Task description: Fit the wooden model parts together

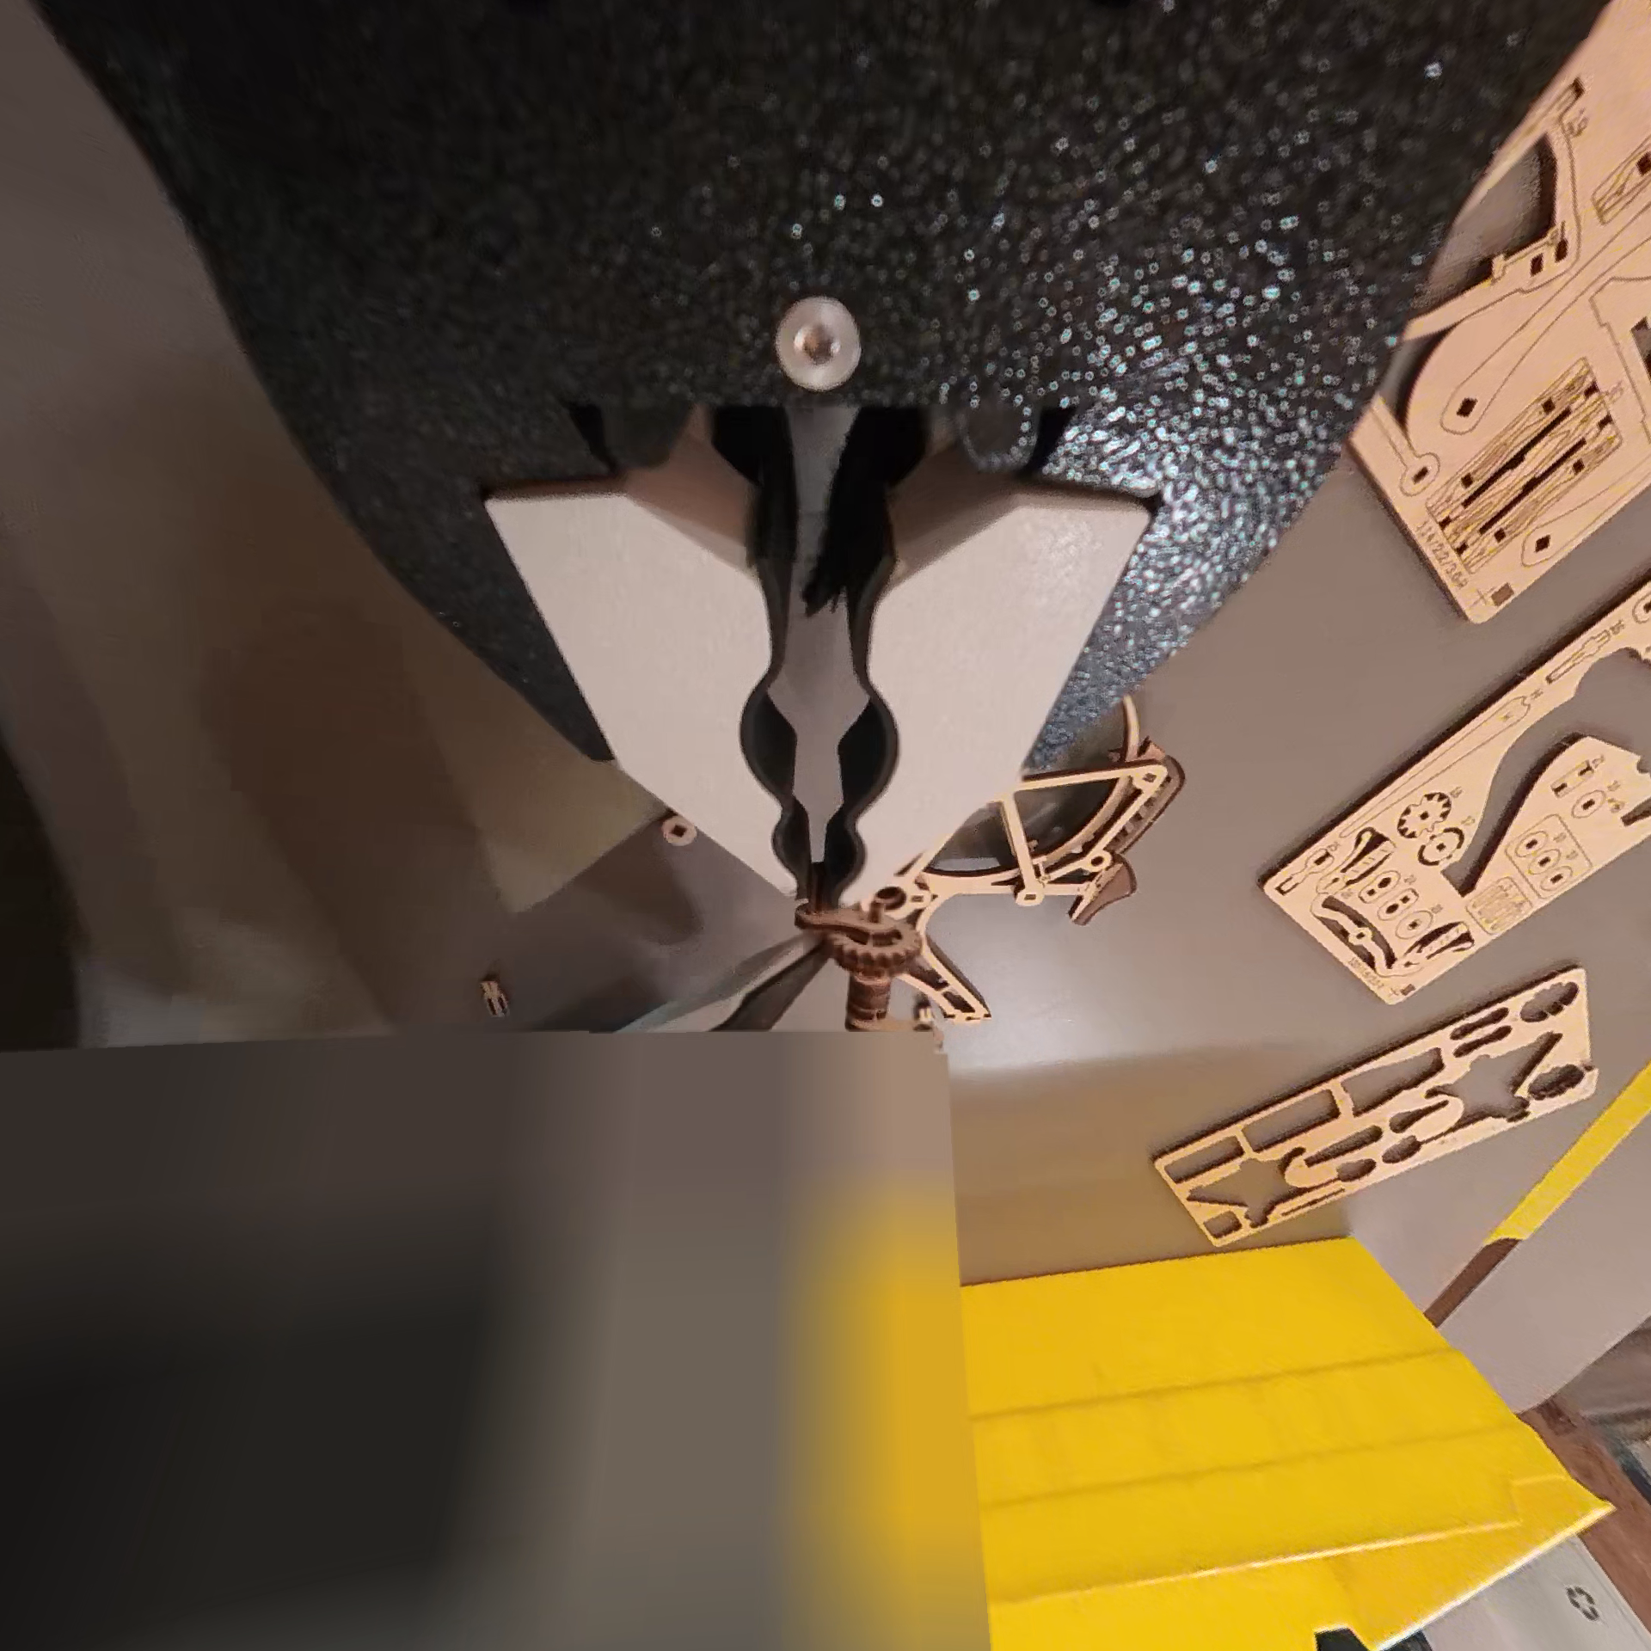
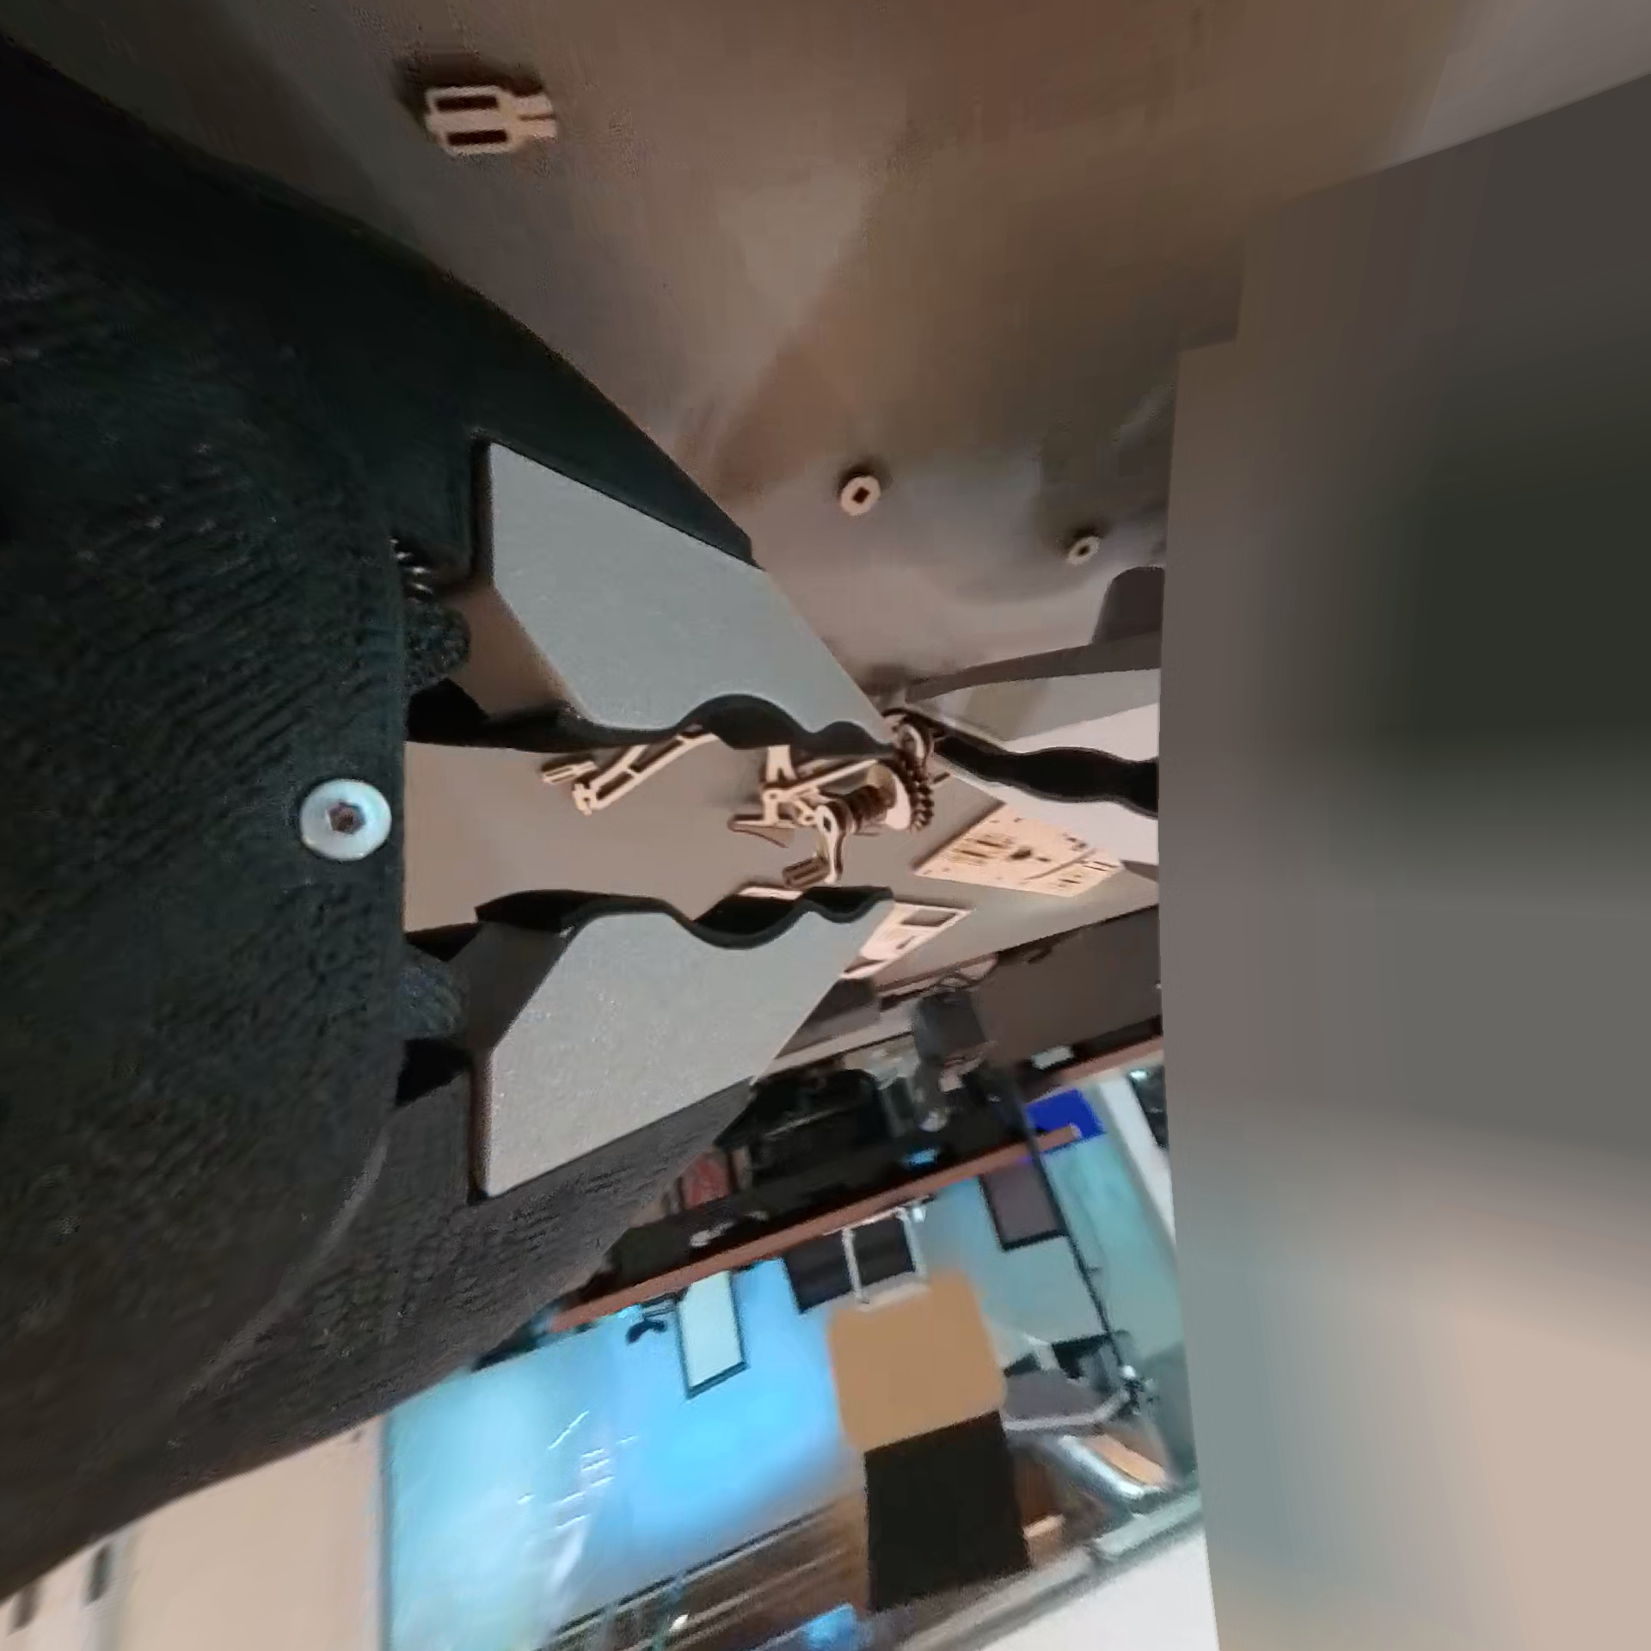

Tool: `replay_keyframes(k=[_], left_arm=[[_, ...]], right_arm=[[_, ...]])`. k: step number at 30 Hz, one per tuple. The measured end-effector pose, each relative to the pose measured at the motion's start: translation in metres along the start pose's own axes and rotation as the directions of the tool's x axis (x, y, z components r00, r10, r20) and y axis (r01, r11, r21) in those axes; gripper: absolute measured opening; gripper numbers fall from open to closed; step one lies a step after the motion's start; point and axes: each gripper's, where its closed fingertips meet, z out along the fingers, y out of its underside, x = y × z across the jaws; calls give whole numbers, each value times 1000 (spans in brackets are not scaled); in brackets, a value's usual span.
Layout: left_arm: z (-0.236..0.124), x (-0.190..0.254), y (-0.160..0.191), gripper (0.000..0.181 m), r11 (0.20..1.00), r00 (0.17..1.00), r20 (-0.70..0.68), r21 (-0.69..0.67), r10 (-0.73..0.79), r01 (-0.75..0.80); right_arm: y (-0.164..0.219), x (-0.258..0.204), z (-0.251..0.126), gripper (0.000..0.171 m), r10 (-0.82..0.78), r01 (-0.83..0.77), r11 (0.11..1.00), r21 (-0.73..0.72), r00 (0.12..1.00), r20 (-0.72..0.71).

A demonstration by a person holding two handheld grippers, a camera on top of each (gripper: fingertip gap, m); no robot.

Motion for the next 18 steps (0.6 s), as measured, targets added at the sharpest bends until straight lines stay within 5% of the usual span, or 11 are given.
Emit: replay_keyframes(k=[8, 12, 14, 18], left_arm=[[4, 5, 9, 0, 995, 996, 18, -64, 83, -82], [-1, 3, -4, 5, 997, 995, 64, 21, 72, -73], [0, 11, -2, 36, 999, 999, 21, 10, 41, -42], [-3, 7, -7, 27, 998, 999, 12, 47, -48, 47]], right_arm=[[14, -19, 10, 12, -59, 72, 985, -156, 995, 86], [11, -11, 7, 10, 48, -43, 992, -121, 998, 35], [12, -12, 7, 10, 98, -96, 991, -93, 995, 17], [7, -12, 7, 7, 7, -9, 998, -55, 999, -38]])
